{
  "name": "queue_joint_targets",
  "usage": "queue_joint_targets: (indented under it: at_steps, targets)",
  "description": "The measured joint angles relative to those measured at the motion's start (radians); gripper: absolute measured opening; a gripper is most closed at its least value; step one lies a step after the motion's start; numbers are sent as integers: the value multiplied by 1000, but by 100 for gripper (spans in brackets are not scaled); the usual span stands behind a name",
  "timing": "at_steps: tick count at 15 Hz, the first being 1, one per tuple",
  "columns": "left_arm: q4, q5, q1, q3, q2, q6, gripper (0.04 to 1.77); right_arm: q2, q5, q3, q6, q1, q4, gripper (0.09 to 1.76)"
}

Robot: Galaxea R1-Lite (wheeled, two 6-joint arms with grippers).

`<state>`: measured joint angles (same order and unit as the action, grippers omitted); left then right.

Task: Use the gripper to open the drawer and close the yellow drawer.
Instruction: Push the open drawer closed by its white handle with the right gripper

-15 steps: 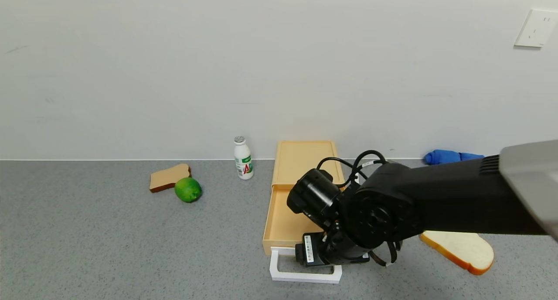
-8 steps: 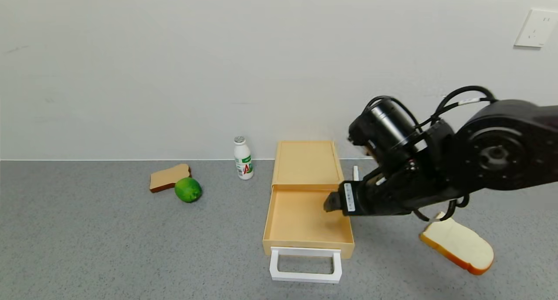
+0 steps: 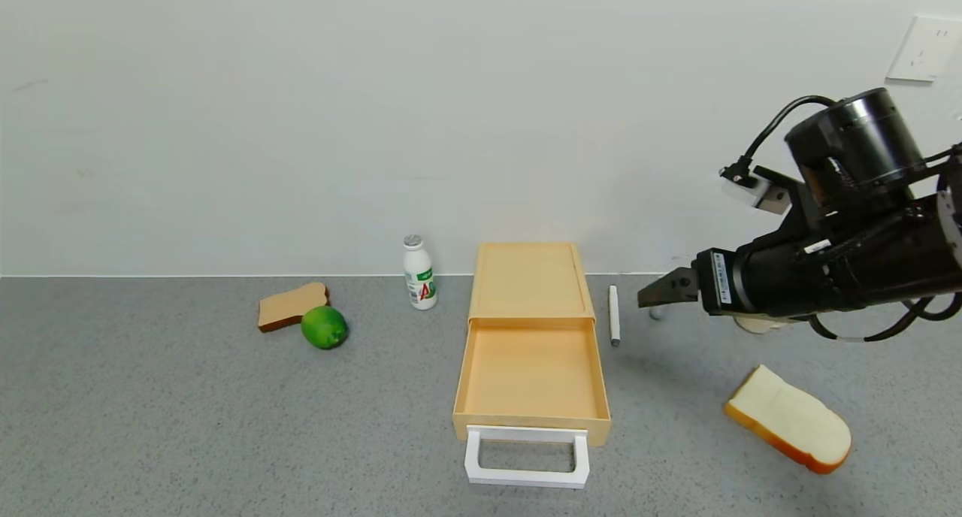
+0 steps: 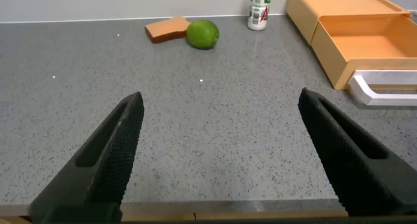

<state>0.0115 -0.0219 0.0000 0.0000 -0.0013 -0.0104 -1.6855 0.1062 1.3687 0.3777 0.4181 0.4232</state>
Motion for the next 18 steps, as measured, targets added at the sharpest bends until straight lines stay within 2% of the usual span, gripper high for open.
queue_joint_targets:
  at_steps: [3, 6, 18]
  targets:
    - [-1, 0, 0, 0, 0, 0, 172, 61, 47, -138, -52, -57, -139, 171]
    - [0, 0, 0, 0, 0, 0, 172, 87, 66, -228, -66, -75, -229, 171]
    - [0, 0, 0, 0, 0, 0, 172, 96, 59, -269, -64, -73, -244, 171]
